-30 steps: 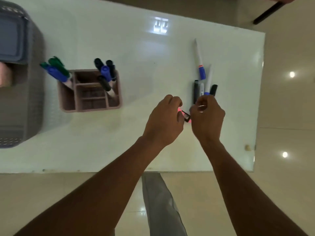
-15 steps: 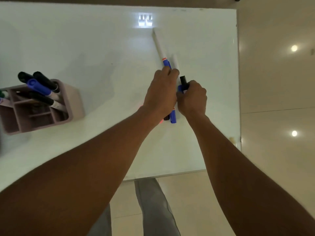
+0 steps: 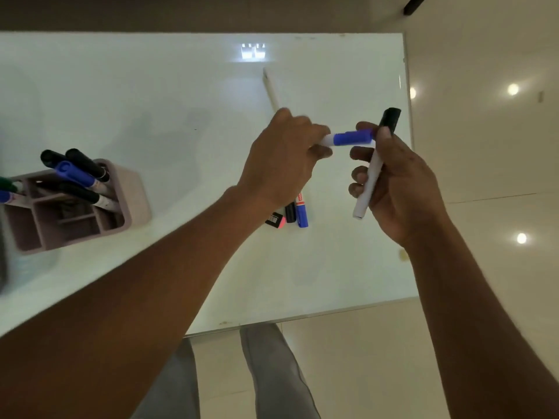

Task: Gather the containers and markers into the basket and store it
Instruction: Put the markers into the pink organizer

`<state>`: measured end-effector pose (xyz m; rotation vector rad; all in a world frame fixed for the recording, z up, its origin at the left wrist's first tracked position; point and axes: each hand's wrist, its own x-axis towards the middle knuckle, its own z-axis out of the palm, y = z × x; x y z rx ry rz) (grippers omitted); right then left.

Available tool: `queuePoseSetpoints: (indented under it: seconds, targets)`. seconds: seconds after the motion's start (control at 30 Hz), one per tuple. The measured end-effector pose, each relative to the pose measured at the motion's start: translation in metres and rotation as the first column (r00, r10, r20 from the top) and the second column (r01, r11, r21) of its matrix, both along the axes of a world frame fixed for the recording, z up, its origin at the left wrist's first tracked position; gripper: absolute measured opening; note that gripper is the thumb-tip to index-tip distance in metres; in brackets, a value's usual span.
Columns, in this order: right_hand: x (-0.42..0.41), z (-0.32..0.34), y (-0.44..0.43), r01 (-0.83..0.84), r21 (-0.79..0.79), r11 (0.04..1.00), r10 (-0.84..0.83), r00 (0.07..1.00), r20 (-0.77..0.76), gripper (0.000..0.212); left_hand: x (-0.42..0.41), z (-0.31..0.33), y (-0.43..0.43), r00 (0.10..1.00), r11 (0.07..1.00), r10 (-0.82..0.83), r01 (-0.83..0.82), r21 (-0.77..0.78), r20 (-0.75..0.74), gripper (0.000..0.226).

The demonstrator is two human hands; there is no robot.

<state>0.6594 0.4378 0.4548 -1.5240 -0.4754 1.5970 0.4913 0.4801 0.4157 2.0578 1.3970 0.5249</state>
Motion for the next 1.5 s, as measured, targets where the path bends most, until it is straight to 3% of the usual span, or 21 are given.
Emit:
queuePoseSetpoints:
  seconds: [0.13, 0.23, 0.33, 0.5, 0.57, 0.7, 0.87, 1.07, 1.27, 1.5]
  targets:
    - [-0.04, 0.008, 0.003, 0.028, -0.049, 0.998, -0.042, 0.951, -0.306, 0.039, -0.032, 0.016, -0.033, 0.934, 0.934, 0.26, -0.178, -0.309, 0.246, 0.016]
    - [-0.086, 0.011, 0.003, -0.015, -0.009, 1.0, 0.011, 0.939, -0.343, 0.034, -0.07, 0.029, -0.053, 0.857, 0.886, 0.396, -0.263, -0.381, 0.329, 0.015]
    - [-0.14, 0.017, -0.007, -0.183, 0.096, 0.978, 0.195, 0.971, -0.138, 0.029, -0.122, 0.043, -0.07, 0.787, 0.831, 0.512, -0.35, -0.433, 0.345, 0.014]
    - [-0.231, 0.035, -0.033, -0.473, 0.267, 0.84, 0.443, 0.881, 0.166, 0.028, -0.212, 0.066, -0.102, 0.786, 0.828, 0.547, -0.455, -0.329, 0.288, 0.024]
    - [-0.268, 0.039, -0.04, -0.497, 0.304, 0.813, 0.427, 0.863, 0.27, 0.028, -0.246, 0.073, -0.113, 0.77, 0.82, 0.57, -0.51, -0.261, 0.286, 0.025]
    - [-0.335, 0.036, -0.048, -0.456, 0.326, 0.828, 0.359, 0.878, 0.316, 0.026, -0.301, 0.076, -0.125, 0.724, 0.767, 0.638, -0.626, -0.14, 0.263, 0.021]
    - [-0.385, 0.018, -0.049, -0.457, 0.326, 0.827, 0.292, 0.847, 0.444, 0.027, -0.337, 0.053, -0.121, 0.702, 0.738, 0.675, -0.649, -0.186, 0.225, 0.019]
    - [-0.389, -0.01, -0.054, -0.501, 0.281, 0.819, 0.292, 0.784, 0.547, 0.027, -0.345, 0.026, -0.118, 0.77, 0.787, 0.613, -0.579, -0.212, 0.176, 0.021]
    - [-0.381, -0.024, -0.066, -0.563, 0.224, 0.795, 0.321, 0.705, 0.633, 0.035, -0.34, 0.013, -0.128, 0.785, 0.783, 0.608, -0.565, -0.261, 0.123, 0.042]
    - [-0.38, -0.034, -0.074, -0.577, 0.192, 0.794, 0.304, 0.65, 0.697, 0.035, -0.338, 0.01, -0.123, 0.781, 0.77, 0.622, -0.596, -0.229, 0.059, 0.028]
